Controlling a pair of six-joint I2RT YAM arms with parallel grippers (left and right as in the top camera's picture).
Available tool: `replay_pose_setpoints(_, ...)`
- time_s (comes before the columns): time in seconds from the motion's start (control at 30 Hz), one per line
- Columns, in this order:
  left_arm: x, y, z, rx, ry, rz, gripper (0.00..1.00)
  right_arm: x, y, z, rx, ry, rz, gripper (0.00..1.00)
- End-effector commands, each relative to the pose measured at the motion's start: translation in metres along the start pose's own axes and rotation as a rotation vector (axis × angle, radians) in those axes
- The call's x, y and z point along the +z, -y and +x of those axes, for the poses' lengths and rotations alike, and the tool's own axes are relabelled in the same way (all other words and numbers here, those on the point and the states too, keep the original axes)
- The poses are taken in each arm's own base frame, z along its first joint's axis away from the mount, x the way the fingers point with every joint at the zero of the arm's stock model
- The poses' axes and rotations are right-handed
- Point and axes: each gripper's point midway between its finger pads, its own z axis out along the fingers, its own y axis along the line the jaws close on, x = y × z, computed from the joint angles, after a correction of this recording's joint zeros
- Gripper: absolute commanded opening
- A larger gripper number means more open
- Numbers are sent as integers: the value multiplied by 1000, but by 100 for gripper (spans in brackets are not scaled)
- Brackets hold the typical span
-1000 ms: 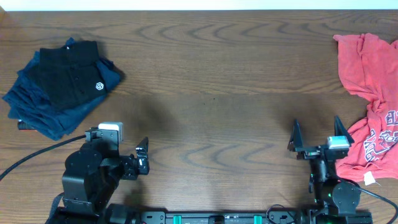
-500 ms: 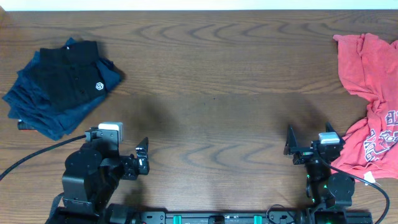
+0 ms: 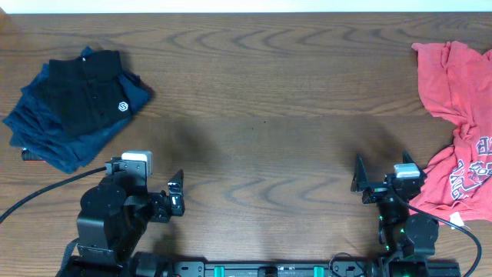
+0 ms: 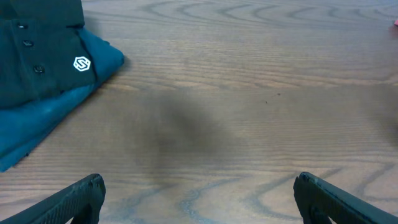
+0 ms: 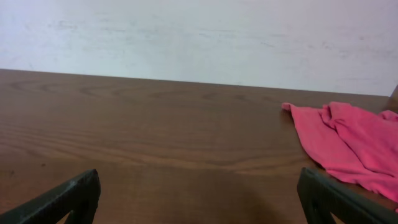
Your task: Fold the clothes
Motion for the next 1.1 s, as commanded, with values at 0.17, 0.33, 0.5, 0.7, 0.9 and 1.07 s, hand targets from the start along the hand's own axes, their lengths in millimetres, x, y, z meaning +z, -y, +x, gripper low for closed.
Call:
replay_pose_setpoints(0.17,-6,-7,8,2,-6,-30,98,0,2,2,-10,-7,9,99)
replay_pose_setpoints(0.33,1,-22,11,-33,107,-78,98,0,2,2,-10,-7,9,99)
replay_pose_setpoints(0.5,25,-32,30,-35,222,-86,98,0,2,2,-10,-7,9,99)
replay_pose_setpoints(0.7,53,-36,29,-11,397,-71,98,0,2,2,-10,-7,9,99)
replay_pose_setpoints(0.9,71,-34,21,12,554,-35,98,0,2,2,-10,-7,9,99)
replay_pose_setpoints(1.07,76,-35,20,19,611,-31,98,0,2,2,-10,-7,9,99)
